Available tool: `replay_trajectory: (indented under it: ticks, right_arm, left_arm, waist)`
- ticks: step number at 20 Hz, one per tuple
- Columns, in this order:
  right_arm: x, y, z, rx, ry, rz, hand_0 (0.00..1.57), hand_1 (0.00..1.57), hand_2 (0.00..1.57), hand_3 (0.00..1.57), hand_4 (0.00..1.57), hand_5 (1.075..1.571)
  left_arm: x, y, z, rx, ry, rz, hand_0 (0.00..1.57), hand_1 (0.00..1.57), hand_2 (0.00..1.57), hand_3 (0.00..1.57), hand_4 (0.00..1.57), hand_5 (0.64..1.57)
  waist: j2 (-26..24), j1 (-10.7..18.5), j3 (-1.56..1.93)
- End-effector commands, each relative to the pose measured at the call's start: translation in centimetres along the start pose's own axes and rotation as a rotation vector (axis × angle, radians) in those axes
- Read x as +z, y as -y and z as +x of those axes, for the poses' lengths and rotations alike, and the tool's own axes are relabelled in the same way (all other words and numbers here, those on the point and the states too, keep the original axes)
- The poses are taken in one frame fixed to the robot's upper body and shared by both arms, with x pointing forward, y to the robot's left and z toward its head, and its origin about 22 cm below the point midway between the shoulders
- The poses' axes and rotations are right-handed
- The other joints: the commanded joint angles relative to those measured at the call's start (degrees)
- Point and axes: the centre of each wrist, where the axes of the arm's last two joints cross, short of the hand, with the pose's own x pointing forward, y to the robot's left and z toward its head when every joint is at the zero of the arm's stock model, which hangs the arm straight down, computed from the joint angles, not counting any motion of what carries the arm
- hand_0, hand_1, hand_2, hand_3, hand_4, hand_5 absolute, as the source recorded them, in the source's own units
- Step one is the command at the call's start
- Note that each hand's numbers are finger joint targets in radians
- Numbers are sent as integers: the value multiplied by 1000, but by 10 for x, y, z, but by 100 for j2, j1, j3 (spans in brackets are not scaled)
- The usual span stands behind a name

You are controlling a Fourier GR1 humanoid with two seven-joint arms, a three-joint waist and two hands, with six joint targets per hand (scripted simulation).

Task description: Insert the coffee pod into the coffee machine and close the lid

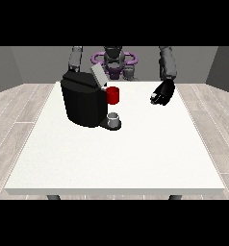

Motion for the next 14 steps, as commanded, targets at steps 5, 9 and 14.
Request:
replay_trajectory:
  ticks: [5, 9, 14]
  right_arm:
    - [6, -16, -10, 28, -93, 12, 0, 0, 0, 0, 0, 1571]
    - [-2, 7, -31, 47, -105, -27, 0, 0, 0, 0, 0, 1571]
    - [-3, -15, -24, 39, -80, 29, 0, 0, 0, 0, 0, 1571]
  left_arm:
    - [-17, -19, 19, 75, 30, -101, 1403, 1403, 1395, 1319, 502, 1571]
    - [-30, -65, 50, 60, 122, -99, 1418, 1418, 1400, 1334, 534, 1571]
    - [-56, -86, 103, 63, 104, -108, 1340, 1340, 1372, 1351, 562, 1571]
  waist:
    - [-580, 1, -1]
    - [-599, 210, 2]
    - [-769, -68, 2]
